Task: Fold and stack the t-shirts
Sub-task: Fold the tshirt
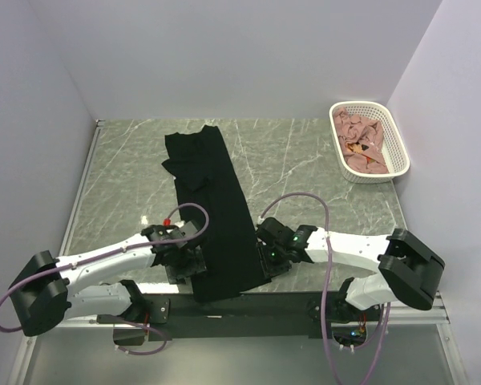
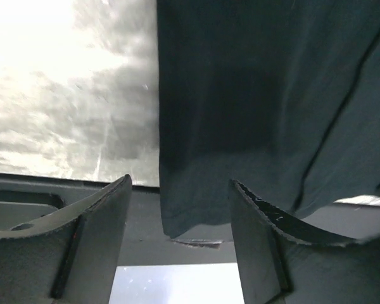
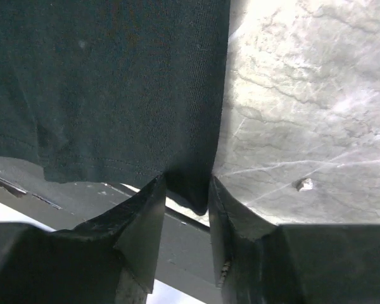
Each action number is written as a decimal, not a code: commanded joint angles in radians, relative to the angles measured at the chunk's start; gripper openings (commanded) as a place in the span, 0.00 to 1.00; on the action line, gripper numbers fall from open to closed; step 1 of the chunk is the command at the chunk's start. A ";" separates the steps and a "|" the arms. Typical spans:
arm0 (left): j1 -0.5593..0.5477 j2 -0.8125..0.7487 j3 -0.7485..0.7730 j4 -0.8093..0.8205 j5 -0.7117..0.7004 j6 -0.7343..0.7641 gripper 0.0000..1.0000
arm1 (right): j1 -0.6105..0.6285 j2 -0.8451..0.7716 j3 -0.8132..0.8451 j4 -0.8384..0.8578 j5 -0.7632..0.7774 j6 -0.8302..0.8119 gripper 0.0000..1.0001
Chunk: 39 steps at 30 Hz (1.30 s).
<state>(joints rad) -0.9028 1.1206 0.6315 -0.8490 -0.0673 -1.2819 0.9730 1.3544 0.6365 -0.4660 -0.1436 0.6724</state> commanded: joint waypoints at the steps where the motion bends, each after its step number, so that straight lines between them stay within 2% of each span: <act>1: -0.036 0.022 -0.012 0.036 0.058 -0.018 0.65 | 0.016 0.023 0.020 -0.034 0.009 0.039 0.37; 6: -0.068 0.067 -0.033 0.085 0.132 -0.005 0.61 | 0.015 0.020 0.019 -0.043 0.015 0.042 0.27; 13: -0.113 0.071 -0.045 0.042 0.162 -0.025 0.59 | 0.016 0.018 0.017 -0.045 0.013 0.041 0.12; 21: -0.130 0.061 -0.118 0.117 0.213 -0.063 0.48 | 0.015 0.017 0.015 -0.037 0.009 0.038 0.04; 24: -0.131 0.099 -0.138 0.169 0.250 -0.051 0.40 | 0.015 0.029 0.022 -0.036 0.006 0.033 0.01; 28: -0.145 0.134 -0.133 0.180 0.262 -0.043 0.14 | 0.015 0.028 0.034 -0.048 0.006 0.032 0.00; 31: -0.154 0.131 -0.122 0.173 0.273 -0.045 0.01 | 0.016 0.003 0.038 -0.066 -0.005 0.036 0.00; 39: -0.192 -0.039 -0.138 0.114 0.336 -0.102 0.01 | 0.016 -0.122 0.003 -0.203 -0.045 0.050 0.00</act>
<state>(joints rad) -1.0657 1.1515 0.5060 -0.7086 0.2085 -1.3411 0.9794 1.3094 0.6460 -0.5671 -0.1730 0.7151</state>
